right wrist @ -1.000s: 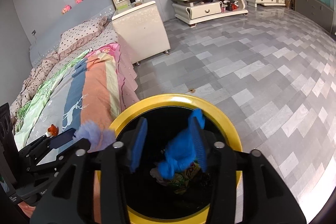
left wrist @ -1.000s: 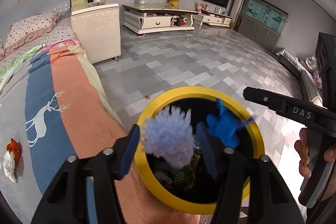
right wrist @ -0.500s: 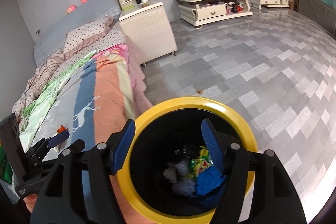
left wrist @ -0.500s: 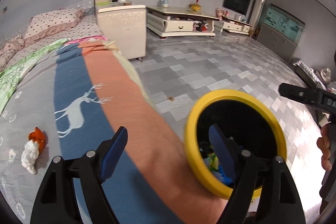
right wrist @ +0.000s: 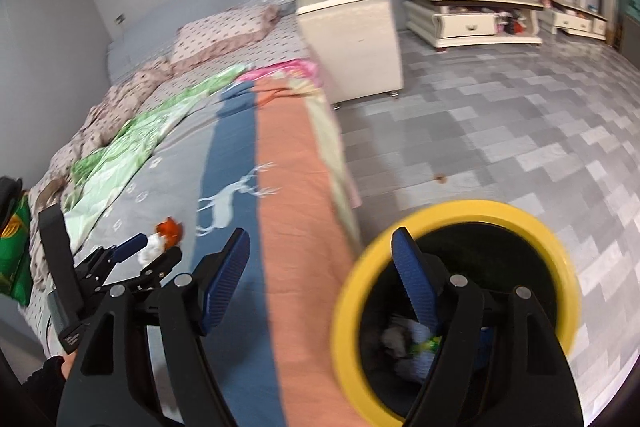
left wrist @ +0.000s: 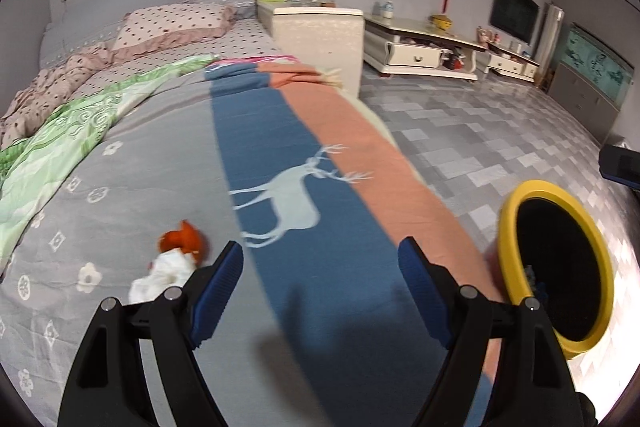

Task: Collect trash
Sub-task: 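Move both tools back to the bed toward the orange peel and tissue, then grasp the white tissue with the left tool while the right tool grasps the orange peel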

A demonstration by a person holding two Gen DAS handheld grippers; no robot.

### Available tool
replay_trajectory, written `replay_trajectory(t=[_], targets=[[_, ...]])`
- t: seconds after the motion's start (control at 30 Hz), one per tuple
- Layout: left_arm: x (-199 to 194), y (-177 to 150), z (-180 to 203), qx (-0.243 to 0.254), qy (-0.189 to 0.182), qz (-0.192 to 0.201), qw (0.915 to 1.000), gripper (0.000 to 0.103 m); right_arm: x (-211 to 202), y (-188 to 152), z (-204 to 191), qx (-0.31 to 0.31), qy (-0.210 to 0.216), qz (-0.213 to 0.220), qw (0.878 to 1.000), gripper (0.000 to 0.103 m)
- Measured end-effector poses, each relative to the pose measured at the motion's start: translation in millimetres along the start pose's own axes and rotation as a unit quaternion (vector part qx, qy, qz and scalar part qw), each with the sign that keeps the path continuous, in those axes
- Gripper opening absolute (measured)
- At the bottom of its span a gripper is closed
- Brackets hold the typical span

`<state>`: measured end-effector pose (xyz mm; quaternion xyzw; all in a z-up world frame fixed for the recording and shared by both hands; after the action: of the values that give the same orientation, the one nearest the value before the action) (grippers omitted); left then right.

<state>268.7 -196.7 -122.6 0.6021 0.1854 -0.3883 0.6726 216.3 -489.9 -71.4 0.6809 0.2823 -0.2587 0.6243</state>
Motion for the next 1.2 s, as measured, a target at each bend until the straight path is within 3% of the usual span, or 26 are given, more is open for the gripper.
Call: replay_trajectory(t=[0.27,0.5,0.7,0.97,1.13,1.2], targets=[[0,10,-68,-0.039,0.042,0.015,0.9983,0.076,64,40,-72,-0.025,0.062,-0.034,0.997,0.07],[3,16,-115,-0.053,0.055,0.02,0.9969,0.076,131,70,-136,-0.046,0.112,-0.078,0.99,0.07],[21,9,-137,-0.063,0.057,0.005,0.9964,0.076,185,80,-188,-0.065,0.153,-0.128,0.978,0.07],[53,3,-144,-0.062,0.038,-0.015,0.9973,0.076,238,77,-219,-0.07,0.174,-0.188,0.964,0.07],[65,-1,-147,-0.06,0.027,-0.023,0.9975,0.056,266,75,-227,-0.06,0.191,-0.219,0.955,0.068],[69,-5,-148,-0.06,0.018,-0.029,0.9976,0.041,274,73,-231,-0.065,0.193,-0.228,0.952,0.065]])
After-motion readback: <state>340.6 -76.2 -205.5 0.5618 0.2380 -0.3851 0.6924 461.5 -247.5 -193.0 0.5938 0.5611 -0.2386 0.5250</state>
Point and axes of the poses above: each gripper's, at about its wrist camera, not at the fingertips, and x roughly the way its jaws point, z to its right, y to its top, the point moved 3 cm from there along x, roughly the way its jaws point, and after that the axes turned 14 degrees about -x, right-handed, at the moved point
